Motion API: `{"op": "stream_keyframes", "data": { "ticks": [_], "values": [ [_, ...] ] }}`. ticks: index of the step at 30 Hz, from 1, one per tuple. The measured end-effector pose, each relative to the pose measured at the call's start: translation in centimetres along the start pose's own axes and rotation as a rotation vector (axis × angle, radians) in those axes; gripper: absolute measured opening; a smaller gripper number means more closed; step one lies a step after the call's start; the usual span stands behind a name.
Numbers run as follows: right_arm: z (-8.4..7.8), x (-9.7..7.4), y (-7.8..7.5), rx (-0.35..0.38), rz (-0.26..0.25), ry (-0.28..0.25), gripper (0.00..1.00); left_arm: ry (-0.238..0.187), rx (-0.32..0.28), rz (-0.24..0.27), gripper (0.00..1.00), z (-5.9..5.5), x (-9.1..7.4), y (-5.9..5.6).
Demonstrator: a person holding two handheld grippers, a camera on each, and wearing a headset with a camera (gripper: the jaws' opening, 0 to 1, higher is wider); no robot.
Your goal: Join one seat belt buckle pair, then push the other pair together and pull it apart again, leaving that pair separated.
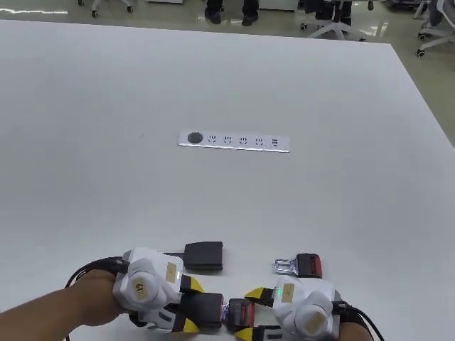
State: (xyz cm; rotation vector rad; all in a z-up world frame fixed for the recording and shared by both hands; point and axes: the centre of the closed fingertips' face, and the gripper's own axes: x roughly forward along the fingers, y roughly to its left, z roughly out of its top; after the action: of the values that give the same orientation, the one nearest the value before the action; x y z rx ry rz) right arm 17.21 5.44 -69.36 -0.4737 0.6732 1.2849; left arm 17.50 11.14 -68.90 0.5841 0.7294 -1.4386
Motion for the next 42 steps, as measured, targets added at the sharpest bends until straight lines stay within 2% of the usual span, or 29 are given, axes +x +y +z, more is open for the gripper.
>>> {"op": "stream_keyframes", "data": {
  "ticks": [12, 23, 31, 34, 39, 42],
  "values": [
    [0.27, -0.50, 0.56, 0.015, -0.001, -0.028, 0.31, -0.017, -0.008, -0.004, 0.34, 0.06, 0.19, -0.23],
    [0.73, -0.73, 0.61, 0.013, 0.001, -0.021, 0.32, -0.007, -0.010, -0.005, 0.34, 0.12, 0.28, -0.22],
    [0.84, -0.76, 0.55, -0.004, 0.005, 0.004, 0.32, 0.023, -0.009, -0.003, 0.34, 0.17, 0.33, -0.13],
    [0.66, -0.63, 0.49, -0.002, 0.000, 0.010, 0.33, 0.056, 0.022, -0.006, 0.35, 0.09, 0.39, -0.16],
    [0.25, -0.32, 0.25, -0.019, -0.004, 0.040, 0.33, 0.076, 0.032, 0.006, 0.35, -0.03, 0.55, -0.22],
    [0.25, -0.27, 0.26, -0.016, -0.007, 0.037, 0.34, 0.088, 0.018, 0.009, 0.36, 0.10, 0.56, -0.16]
  ]
}}
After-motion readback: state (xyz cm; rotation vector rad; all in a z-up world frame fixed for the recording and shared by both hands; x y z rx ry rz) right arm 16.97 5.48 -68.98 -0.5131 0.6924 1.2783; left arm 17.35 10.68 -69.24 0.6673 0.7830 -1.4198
